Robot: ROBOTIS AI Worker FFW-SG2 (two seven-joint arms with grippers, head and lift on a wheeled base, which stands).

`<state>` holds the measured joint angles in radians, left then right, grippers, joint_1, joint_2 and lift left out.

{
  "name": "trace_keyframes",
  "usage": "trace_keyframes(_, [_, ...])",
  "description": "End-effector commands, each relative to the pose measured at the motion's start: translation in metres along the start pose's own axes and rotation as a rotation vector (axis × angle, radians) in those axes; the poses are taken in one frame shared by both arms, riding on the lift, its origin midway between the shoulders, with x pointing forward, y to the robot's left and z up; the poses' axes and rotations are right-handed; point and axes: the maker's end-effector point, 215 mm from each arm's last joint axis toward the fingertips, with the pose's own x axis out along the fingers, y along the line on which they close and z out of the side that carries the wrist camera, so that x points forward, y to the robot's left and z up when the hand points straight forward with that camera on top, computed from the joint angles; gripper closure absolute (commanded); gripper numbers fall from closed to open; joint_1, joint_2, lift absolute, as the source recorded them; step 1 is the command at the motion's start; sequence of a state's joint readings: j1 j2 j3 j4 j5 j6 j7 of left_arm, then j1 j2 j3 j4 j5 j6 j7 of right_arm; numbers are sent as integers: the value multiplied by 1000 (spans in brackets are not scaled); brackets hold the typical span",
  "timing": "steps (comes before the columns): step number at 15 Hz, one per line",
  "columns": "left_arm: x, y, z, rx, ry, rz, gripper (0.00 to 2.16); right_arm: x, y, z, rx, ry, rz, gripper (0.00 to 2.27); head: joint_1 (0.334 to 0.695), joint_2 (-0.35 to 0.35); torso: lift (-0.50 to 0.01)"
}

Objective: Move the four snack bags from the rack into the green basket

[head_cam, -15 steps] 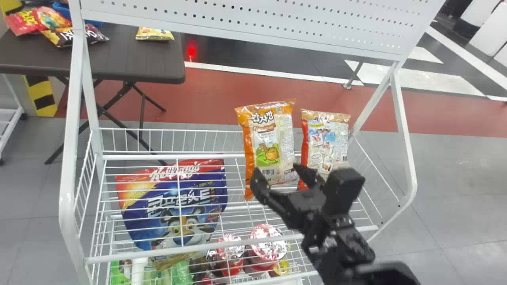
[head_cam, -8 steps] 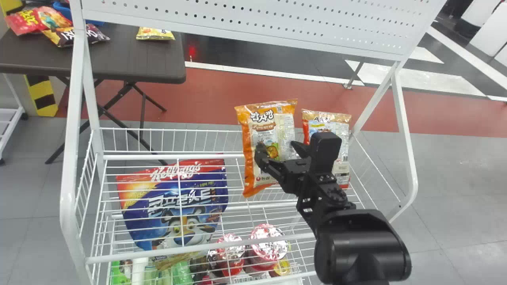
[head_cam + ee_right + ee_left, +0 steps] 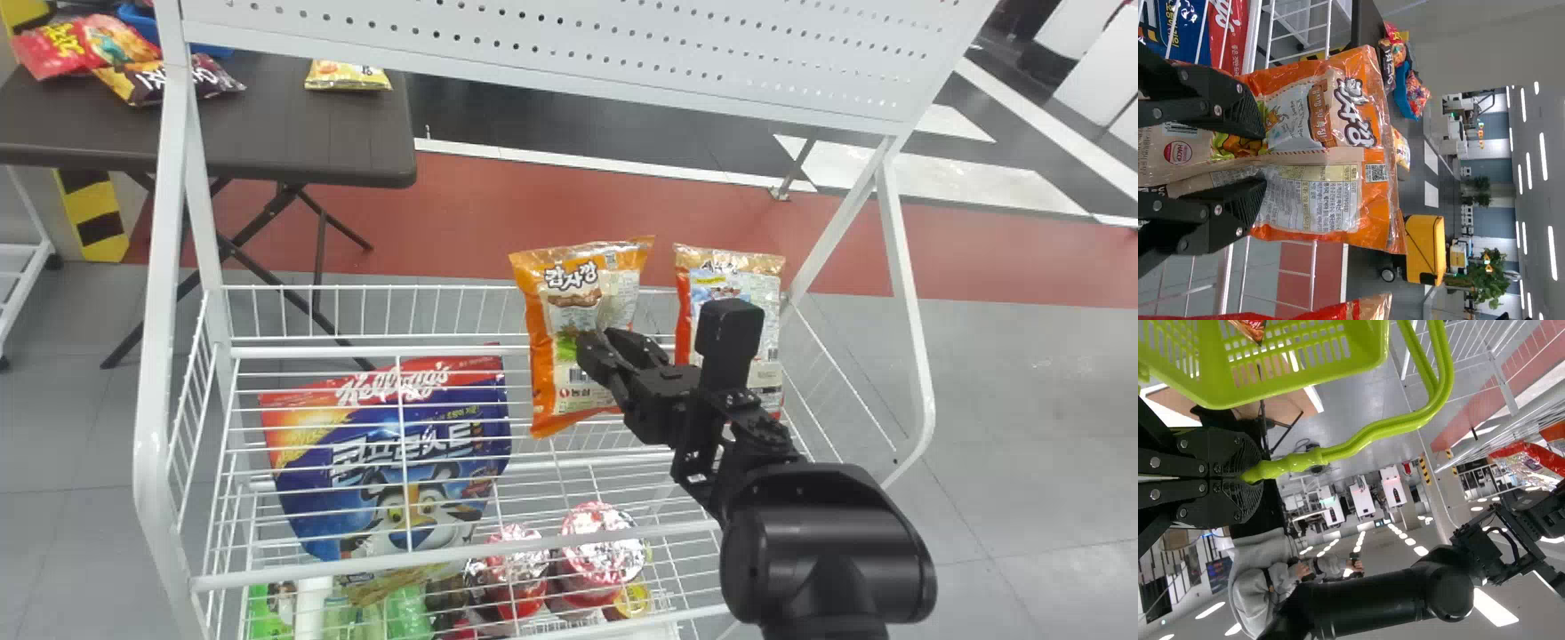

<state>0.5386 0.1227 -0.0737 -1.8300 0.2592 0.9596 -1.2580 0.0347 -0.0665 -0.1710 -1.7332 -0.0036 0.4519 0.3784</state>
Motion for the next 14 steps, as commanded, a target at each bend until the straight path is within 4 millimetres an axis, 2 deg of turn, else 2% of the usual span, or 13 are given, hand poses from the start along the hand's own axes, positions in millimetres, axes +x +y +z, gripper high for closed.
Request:
trace_keyframes(1, [0,-1,-2,-3,0,-2,1848,-13,3,2,3,-2,1,2145,695,-350,0])
trace_keyframes(3, [0,-1,-2,-1,2,-2,1848,-30,5,5,22,-2,4,2145,695,-350,0])
trace_keyframes(5, [0,-1,-2,0,-1,-2,1848,-59,11,17,38,-31,18,2145,695,-350,0])
trace_keyframes(8, [0,-1,-3,-1,1,-1,1848,-110,33,24,80,-23,58,2145,695,-350,0])
trace_keyframes(9, [0,-1,-2,-1,-1,-2,1848,-131,46,18,103,-1,79,2145,695,-350,0])
trace_keyframes(12, [-1,0,-2,-1,-2,1,1848,-192,93,-26,192,137,140,2145,695,-350,0])
trace_keyframes(14, [-2,0,-1,-2,-4,0,1848,-224,112,-73,233,282,158,2145,695,-350,0])
